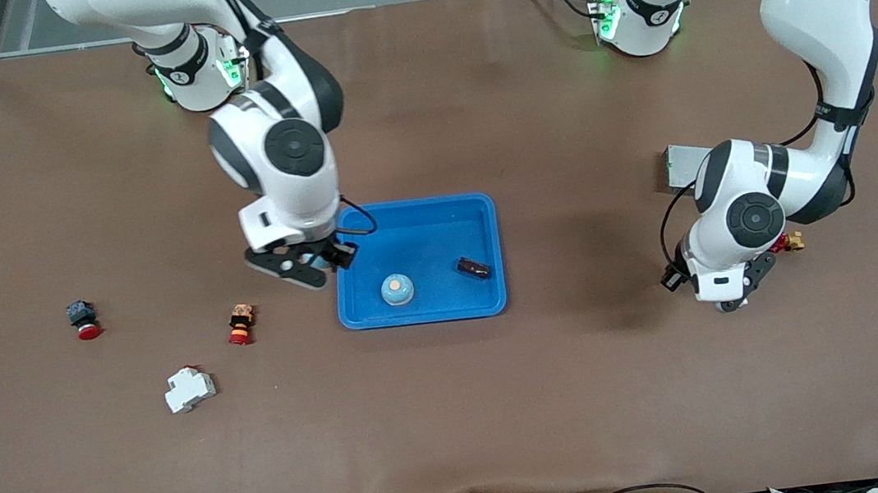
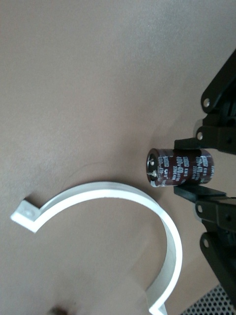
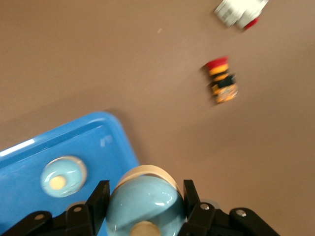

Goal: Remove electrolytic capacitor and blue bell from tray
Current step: 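Set the capacitor by the white arc while the right gripper carries the bell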

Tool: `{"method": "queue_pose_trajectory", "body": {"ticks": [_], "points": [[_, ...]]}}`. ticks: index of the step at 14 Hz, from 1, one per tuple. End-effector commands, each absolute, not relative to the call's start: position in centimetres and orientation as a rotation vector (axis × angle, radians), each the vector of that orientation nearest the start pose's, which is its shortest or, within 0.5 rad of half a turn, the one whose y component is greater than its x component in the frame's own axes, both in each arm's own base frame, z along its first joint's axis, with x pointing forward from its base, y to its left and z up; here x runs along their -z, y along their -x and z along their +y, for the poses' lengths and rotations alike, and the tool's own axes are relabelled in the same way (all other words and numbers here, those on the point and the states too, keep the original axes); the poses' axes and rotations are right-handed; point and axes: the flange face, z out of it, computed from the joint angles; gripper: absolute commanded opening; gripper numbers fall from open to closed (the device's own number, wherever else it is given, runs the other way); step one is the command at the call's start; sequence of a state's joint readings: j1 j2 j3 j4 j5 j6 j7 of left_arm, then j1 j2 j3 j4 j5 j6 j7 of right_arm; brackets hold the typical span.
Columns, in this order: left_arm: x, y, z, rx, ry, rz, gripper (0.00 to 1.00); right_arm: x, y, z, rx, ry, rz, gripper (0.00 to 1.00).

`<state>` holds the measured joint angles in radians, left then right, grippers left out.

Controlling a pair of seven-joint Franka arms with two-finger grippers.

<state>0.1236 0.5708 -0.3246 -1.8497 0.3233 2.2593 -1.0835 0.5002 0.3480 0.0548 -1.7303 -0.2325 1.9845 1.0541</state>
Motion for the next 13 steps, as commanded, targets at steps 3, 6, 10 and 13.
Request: {"method": "queue_pose_trajectory", "body": {"ticks": [3, 6, 10, 13], "points": [[-21.9, -62.6, -10.9, -0.057, 2.839, -1.03, 1.0, -40.8, -56.6, 19.8, 0.025, 3.281, 0.385, 0.0], [-25.0, -63.0, -12.0, -0.048, 2.831, -1.034, 1.0, -40.5, -57.5, 10.7, -0.01, 3.208, 0.229, 0.0], [-28.3, -62.3, -20.9, -0.023, 2.846, -1.177, 1.0, -37.1, -57.1, 2.5, 0.015, 3.188, 0.087, 0.0], [-28.8, -61.1, -29.6, 0.0, 2.864, -1.253, 1.0, -32.4, -55.6, -0.6, 0.071, 3.097, 0.09, 0.0]]}}
